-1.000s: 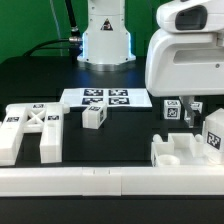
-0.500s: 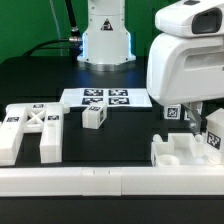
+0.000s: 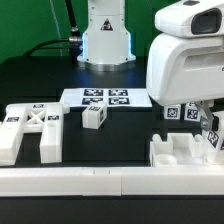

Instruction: Assemble chair

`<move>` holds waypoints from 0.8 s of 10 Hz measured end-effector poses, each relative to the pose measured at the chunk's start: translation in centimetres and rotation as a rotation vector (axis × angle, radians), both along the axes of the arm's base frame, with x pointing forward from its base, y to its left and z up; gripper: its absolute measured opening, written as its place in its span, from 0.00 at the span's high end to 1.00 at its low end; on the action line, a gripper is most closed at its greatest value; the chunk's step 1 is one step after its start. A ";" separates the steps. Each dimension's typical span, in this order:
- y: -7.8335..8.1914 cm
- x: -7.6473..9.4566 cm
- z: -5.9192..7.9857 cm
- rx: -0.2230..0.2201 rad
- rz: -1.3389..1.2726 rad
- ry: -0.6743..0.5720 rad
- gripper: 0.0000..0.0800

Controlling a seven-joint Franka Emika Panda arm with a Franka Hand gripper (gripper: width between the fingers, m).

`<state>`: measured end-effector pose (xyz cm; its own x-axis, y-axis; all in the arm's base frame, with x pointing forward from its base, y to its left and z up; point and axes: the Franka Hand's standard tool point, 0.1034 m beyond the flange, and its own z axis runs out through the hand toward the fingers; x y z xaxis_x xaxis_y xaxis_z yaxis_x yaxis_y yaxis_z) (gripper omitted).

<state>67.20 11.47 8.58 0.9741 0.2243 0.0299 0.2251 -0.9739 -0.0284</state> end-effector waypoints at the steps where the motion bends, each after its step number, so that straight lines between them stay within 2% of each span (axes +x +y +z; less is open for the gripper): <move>1: 0.0 0.0 0.0 0.000 -0.021 0.001 0.64; 3: -0.2 0.0 0.0 0.006 -0.098 0.004 0.64; 8: -0.3 -0.1 -0.1 0.019 -0.653 0.027 0.64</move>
Offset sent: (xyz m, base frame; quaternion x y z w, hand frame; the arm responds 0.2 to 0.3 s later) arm -0.0026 -0.0049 -0.0025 0.0047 -0.0044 0.2770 0.9608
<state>67.11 11.22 8.45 0.9104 -0.4137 0.0013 -0.4133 -0.9095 -0.0439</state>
